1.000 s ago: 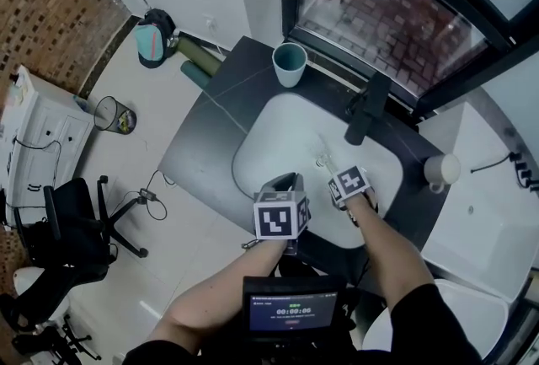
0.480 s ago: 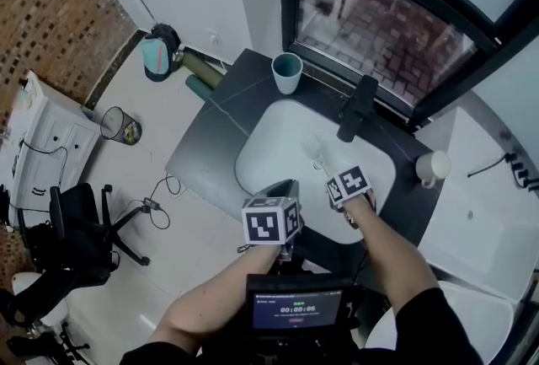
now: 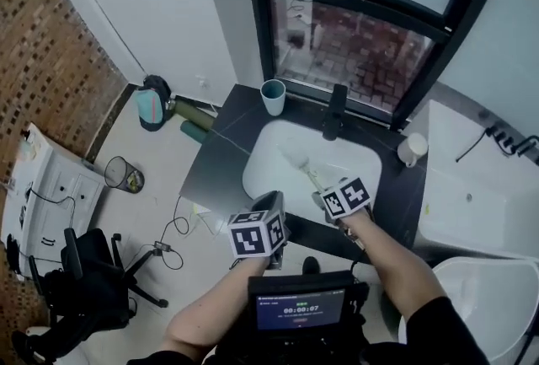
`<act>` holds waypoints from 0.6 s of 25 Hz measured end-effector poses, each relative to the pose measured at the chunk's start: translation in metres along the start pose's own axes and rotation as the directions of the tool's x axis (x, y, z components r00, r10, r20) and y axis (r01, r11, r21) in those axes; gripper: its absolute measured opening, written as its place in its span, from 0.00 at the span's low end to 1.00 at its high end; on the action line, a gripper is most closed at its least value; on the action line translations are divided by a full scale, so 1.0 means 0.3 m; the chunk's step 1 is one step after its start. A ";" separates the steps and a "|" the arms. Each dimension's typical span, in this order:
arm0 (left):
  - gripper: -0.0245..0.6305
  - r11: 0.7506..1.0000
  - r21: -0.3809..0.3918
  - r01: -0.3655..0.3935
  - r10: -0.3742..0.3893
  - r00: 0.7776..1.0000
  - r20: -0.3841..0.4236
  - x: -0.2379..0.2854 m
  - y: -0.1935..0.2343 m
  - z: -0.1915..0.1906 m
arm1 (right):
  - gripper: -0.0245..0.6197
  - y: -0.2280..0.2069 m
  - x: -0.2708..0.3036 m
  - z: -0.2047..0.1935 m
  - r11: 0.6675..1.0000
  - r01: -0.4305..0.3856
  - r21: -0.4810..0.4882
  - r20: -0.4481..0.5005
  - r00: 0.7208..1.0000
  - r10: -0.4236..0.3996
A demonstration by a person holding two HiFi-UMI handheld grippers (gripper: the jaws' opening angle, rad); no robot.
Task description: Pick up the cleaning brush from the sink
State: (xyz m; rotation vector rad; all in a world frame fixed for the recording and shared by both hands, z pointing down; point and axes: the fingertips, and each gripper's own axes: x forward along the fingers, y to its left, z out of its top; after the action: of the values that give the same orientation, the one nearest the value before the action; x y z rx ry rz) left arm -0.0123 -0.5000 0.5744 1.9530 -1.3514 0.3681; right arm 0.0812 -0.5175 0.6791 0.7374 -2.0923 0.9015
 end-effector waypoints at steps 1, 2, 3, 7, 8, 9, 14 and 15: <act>0.09 1.000 0.019 0.018 -0.018 1.000 0.008 -0.053 0.009 -0.007 | 0.04 0.053 -0.034 0.000 1.000 0.012 0.009 0.034 0.999 -0.012; 0.09 0.999 0.038 0.038 -0.038 0.999 0.018 -0.112 0.022 -0.015 | 0.04 0.112 -0.065 -0.001 0.999 0.027 0.020 0.071 0.997 -0.028; 0.09 0.997 0.059 0.059 -0.061 0.998 0.032 -0.173 0.036 -0.020 | 0.04 0.172 -0.097 -0.005 0.999 0.043 0.033 0.109 0.993 -0.046; 0.06 0.978 0.173 0.117 -0.136 0.985 0.103 -0.403 0.084 -0.025 | 0.04 0.399 -0.224 -0.047 0.987 0.116 0.109 0.253 0.957 -0.140; 0.06 0.973 0.197 0.122 -0.146 0.983 0.115 -0.457 0.097 -0.033 | 0.04 0.458 -0.253 -0.066 0.983 0.128 0.131 0.284 0.945 -0.161; 0.06 0.968 0.219 0.120 -0.150 0.980 0.129 -0.511 0.108 -0.043 | 0.04 0.517 -0.281 -0.088 0.979 0.136 0.150 0.314 0.933 -0.177; 0.05 0.950 0.289 0.119 -0.185 0.960 0.212 -0.759 0.079 -0.116 | 0.04 0.775 -0.442 -0.230 0.971 0.159 0.176 0.439 0.871 -0.222; 0.05 0.947 0.291 0.137 -0.204 0.955 0.216 -0.798 0.051 -0.139 | 0.04 0.810 -0.485 -0.263 0.971 0.163 0.178 0.466 0.855 -0.229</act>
State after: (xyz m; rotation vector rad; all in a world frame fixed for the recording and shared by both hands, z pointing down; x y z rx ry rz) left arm -0.1172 -0.3081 0.4672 2.3929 -1.3208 0.2457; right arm 0.0194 -0.2819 0.5142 1.3393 -2.3378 0.8032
